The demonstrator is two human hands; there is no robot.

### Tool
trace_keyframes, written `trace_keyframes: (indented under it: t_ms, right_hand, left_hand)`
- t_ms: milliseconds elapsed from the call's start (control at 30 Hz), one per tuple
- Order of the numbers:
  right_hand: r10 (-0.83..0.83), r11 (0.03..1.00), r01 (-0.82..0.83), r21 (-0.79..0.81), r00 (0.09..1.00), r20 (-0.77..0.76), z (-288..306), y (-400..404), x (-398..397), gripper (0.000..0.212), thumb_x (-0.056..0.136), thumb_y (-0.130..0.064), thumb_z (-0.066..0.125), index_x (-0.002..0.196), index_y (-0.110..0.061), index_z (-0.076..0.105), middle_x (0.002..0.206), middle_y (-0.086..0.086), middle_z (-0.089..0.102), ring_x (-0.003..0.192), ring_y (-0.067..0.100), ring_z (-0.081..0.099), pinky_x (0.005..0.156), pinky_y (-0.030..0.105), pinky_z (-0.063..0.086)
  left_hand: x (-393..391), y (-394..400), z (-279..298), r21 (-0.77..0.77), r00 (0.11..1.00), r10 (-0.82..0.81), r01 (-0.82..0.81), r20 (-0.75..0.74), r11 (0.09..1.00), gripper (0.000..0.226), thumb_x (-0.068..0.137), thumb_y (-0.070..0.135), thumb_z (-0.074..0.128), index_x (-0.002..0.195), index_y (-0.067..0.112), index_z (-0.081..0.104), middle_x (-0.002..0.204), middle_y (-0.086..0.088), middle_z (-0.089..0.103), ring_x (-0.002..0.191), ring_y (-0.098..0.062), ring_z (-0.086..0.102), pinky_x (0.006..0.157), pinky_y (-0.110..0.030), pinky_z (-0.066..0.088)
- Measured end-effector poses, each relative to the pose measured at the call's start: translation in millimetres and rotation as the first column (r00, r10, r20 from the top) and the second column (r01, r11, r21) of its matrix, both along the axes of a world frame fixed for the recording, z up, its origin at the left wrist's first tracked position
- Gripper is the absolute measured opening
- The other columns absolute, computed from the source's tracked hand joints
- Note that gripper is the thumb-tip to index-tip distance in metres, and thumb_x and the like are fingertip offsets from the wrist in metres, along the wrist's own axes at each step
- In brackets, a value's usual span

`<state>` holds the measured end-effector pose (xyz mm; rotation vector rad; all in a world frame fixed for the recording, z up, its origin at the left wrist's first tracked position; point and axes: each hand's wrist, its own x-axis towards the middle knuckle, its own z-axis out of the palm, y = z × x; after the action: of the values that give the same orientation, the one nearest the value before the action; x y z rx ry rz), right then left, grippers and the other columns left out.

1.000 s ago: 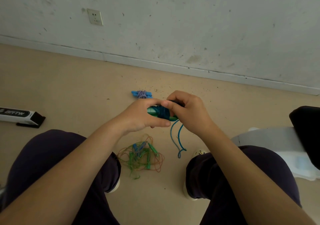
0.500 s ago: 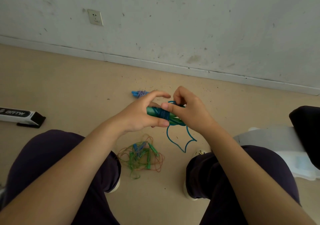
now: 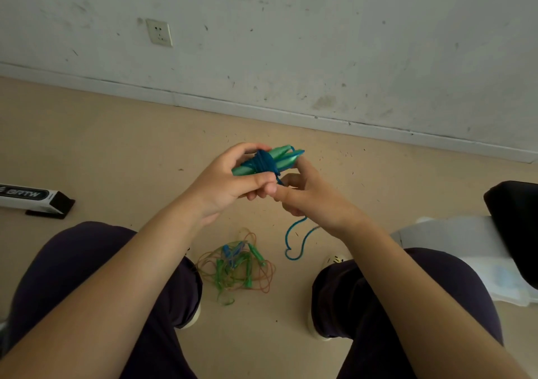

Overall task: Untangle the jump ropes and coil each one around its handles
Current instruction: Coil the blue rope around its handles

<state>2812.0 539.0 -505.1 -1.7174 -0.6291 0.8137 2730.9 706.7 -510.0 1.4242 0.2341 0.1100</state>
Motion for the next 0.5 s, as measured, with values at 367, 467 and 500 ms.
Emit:
trace_keyframes:
  t_ms: [367,467,500]
  right_hand:
    - [-0.005,0.993,0.059,-0.098,0.882,0.472,9,1,-9,0.019,0.098,-0.018,0.057,0.085,-0.006,0.064,0.059,-0.011,0.043,0.052,0.001,0.042,0.054,0.013,0.033]
    - [-0.075,0.992,0.117,-0.048,0.849,0.523,9,-5,-1,0.015,0.095,-0.015,0.061,0.081,-0.015,0.063,0.056,-0.016,0.048,0.054,-0.001,0.046,0.055,0.012,0.033]
    - [-0.086,0.991,0.126,-0.039,0.837,0.540,8,-6,-1,0.015,0.094,-0.015,0.062,0.080,-0.018,0.063,0.056,-0.016,0.048,0.054,-0.001,0.046,0.054,0.012,0.033]
  left_hand:
    - [2,12,-4,0.240,0.986,0.165,-0.163,0.013,0.957,0.040,0.081,0.005,0.079,0.112,0.025,0.063,0.103,-0.006,0.070,0.063,-0.019,0.067,0.054,-0.028,0.047]
    - [2,13,0,0.240,0.992,0.122,-0.109,-0.036,0.965,0.042,0.080,0.005,0.080,0.115,0.024,0.066,0.102,-0.005,0.071,0.064,-0.019,0.069,0.054,-0.027,0.049]
    - [2,12,0,0.246,0.993,0.102,-0.086,-0.056,0.966,0.042,0.080,0.005,0.079,0.115,0.024,0.066,0.101,-0.005,0.071,0.064,-0.019,0.069,0.054,-0.026,0.049]
